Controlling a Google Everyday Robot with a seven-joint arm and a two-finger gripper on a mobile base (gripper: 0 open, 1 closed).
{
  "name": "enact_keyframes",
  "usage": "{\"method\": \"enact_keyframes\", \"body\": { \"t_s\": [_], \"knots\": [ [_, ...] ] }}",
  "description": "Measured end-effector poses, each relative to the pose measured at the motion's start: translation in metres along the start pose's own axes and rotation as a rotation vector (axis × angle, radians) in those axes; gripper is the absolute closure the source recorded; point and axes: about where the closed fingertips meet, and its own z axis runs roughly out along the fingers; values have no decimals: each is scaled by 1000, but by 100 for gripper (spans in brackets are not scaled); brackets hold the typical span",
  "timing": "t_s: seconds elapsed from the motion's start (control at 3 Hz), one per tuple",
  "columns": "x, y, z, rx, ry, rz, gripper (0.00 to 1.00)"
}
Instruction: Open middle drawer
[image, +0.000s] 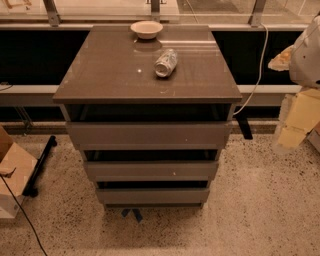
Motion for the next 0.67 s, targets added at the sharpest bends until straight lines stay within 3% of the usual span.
{"method": "enact_keyframes", "body": {
  "t_s": [0.33,0.67],
  "knots": [
    [0,0,0,1,-1,0,0],
    [-8,5,24,15,-61,-42,0]
  ]
}}
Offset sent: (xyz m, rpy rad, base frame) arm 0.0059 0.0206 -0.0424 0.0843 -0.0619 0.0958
